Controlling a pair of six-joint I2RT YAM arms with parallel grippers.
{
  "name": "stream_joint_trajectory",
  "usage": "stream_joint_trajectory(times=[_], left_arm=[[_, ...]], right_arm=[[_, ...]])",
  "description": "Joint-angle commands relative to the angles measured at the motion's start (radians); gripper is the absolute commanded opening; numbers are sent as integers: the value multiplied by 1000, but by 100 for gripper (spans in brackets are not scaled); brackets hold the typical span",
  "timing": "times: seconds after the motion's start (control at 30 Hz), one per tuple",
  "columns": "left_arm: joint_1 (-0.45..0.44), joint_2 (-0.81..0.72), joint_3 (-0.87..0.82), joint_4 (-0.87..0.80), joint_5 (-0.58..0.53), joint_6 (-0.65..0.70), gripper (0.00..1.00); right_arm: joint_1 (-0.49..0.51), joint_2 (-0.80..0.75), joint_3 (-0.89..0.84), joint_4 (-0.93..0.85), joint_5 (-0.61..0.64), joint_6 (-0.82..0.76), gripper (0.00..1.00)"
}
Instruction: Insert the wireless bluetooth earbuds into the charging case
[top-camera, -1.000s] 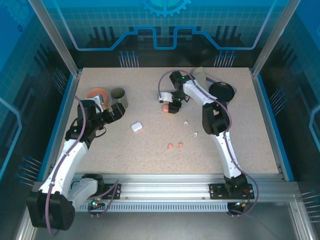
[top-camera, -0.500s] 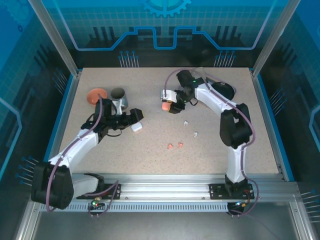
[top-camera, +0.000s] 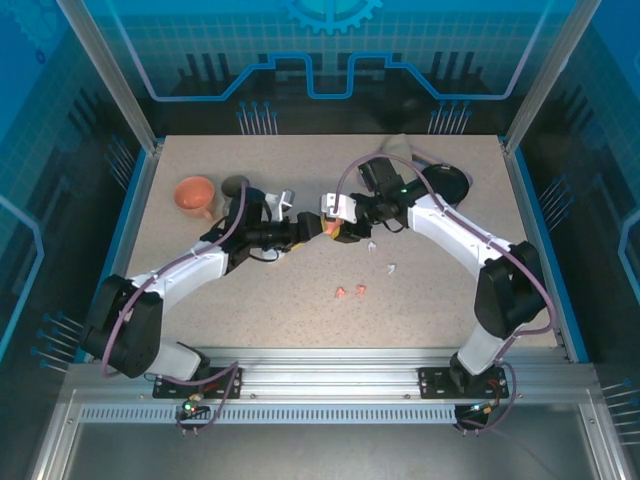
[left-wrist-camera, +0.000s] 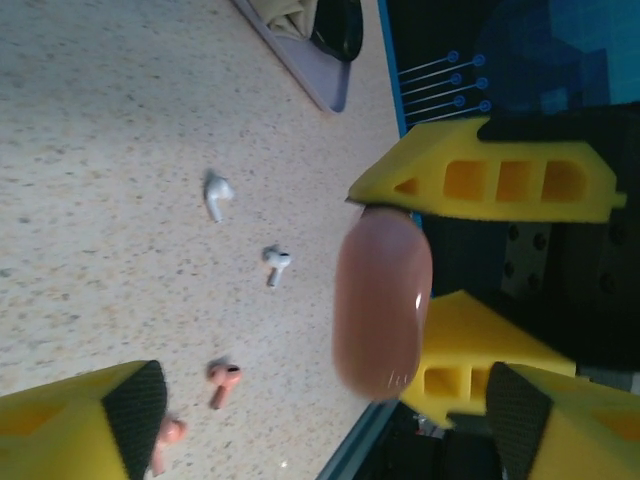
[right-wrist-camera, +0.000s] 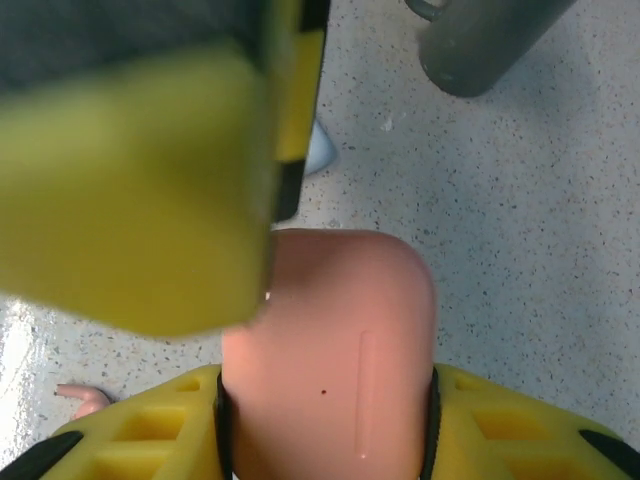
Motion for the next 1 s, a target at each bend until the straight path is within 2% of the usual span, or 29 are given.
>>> stream_joint_trajectory(times=[0.0,0.3,0.5,0.63,0.83,0.97], left_arm=[[-24,25,42,53,14,-22,78],[-45,34,73,9,1,15,48],[-47,40,80,0,-4,29,43],[-51,44,94,-14,-4,47,37],[-54,42,99,-14,-4,53,22],[-55,28,94,-14,-9,66,19]], right_arm=[[19,-37,-30,29,-23,38,39],[21,-37,-26,13,-24,58,39],[22,-32,-18,4,-52,66,39],[23,-28,-13,-6,-60,72,39],[28,-30,-14,-13,-60,81,39],[28,-44,-12,-26,-64,87,41]])
